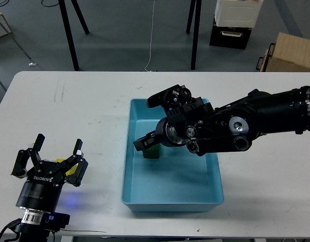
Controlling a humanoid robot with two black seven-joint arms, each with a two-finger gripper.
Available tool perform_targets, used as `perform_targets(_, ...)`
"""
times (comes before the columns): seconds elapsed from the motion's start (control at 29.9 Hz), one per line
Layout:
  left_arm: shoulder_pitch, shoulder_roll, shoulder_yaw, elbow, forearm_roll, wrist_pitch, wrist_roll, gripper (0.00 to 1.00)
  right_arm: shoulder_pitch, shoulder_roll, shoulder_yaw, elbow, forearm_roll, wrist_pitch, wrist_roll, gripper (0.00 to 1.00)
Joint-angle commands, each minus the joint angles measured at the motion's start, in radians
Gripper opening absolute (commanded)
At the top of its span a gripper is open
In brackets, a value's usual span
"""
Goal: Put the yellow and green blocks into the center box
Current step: 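Lower the green cube into the tray and open the right gripper, then withdraw the right gripper back toward its side of the table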
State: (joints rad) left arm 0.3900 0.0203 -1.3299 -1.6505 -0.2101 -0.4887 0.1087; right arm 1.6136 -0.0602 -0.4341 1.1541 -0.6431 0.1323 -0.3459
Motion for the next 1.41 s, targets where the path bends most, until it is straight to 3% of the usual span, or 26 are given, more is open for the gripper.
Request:
perform_targets(0.0, -0.014, 0.003, 0.0, 0.0, 0.0, 0.0, 0.002, 1.0, -0.003, -0.088, 0.202, -0.099, 0.106, -0.005, 0.012, 1.0)
perform_targets(0.17, -0.02, 0.004, 0.0, 0.001, 0.041, 0.0, 0.002, 1.0, -0.122, -0.225, 0.562, -0.131, 0.245, -0.005, 0.015, 1.0)
perform_targets(0.27, -0.022, 0.004, 0.0, 0.001, 0.048, 0.0, 0.002, 1.0, -0.222, -0.292, 0.777, -0.128, 0.373, -0.003, 0.062, 1.0)
perform_targets(0.4, -0.023, 0.006, -0.002, 0.001, 0.048, 0.0, 0.002, 1.0, -0.361, -0.409, 0.998, -0.128, 0.616, 0.001, 0.186, 1.0)
perform_targets(0.47, -0.025, 0.007, -0.002, 0.001, 0.048, 0.0, 0.005, 1.0, -0.446, -0.452, 1.119, -0.129, 0.733, 0.003, 0.295, 1.0)
perform_targets(0.54, -0.025, 0.007, -0.002, 0.001, 0.049, 0.0, 0.008, 1.0, -0.556, -0.469, 1.253, -0.148, 0.778, 0.003, 0.44, 1.0)
perform_targets(0.6, -0.033, 0.007, 0.0, 0.001, 0.049, 0.0, 0.008, 1.0, -0.662, -0.478, 1.362, -0.165, 0.781, 0.01, 0.522, 1.0)
perform_targets(0.77, -0.042, 0.007, 0.0, 0.001, 0.049, 0.0, 0.008, 1.0, -0.973, -0.52, 1.581, -0.085, 0.792, 0.098, 0.516, 1.0)
perform_targets(1.04, -0.054, 0.009, -0.002, 0.001, 0.051, 0.0, 0.005, 1.0, -1.568, -0.514, 1.839, 0.266, 0.849, 0.165, 0.507, 1.0)
perform_targets(1.24, -0.053, 0.01, -0.011, 0.0, 0.049, 0.0, 0.003, 1.0, -1.875, -0.347, 1.913, 0.482, 0.855, 0.188, 0.492, 1.0)
perform_targets(1.37, -0.05, 0.012, -0.015, -0.006, 0.049, 0.0, 0.0, 1.0, -2.03, -0.201, 1.954, 0.552, 0.859, 0.214, 0.429, 1.0)
